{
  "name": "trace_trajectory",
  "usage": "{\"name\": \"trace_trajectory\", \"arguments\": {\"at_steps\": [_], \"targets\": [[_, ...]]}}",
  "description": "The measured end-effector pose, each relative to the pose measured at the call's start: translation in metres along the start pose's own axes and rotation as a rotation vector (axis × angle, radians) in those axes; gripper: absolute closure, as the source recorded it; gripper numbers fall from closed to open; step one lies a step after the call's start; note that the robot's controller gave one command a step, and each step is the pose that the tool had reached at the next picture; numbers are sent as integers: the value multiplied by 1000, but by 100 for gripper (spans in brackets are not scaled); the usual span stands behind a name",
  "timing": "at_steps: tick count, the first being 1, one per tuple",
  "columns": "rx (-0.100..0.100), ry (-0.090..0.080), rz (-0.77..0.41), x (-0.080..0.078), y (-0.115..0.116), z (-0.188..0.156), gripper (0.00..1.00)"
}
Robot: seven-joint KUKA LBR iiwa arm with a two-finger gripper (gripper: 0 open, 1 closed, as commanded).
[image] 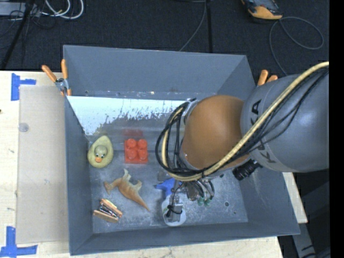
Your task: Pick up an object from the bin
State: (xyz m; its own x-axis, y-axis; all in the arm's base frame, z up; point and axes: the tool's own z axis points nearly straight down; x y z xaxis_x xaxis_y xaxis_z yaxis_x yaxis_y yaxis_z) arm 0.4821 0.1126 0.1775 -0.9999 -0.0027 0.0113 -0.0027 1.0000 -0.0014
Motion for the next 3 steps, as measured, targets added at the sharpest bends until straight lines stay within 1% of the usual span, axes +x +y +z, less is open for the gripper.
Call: {"name": "trace_trajectory", "arguments": {"at_steps": [1,2,3], "targets": [[-1,-8,4,-2,-1,-4,0],[-3,-11,-17,-10,-35,39,0],[2,3,-51,-21,-46,85,0]]}}
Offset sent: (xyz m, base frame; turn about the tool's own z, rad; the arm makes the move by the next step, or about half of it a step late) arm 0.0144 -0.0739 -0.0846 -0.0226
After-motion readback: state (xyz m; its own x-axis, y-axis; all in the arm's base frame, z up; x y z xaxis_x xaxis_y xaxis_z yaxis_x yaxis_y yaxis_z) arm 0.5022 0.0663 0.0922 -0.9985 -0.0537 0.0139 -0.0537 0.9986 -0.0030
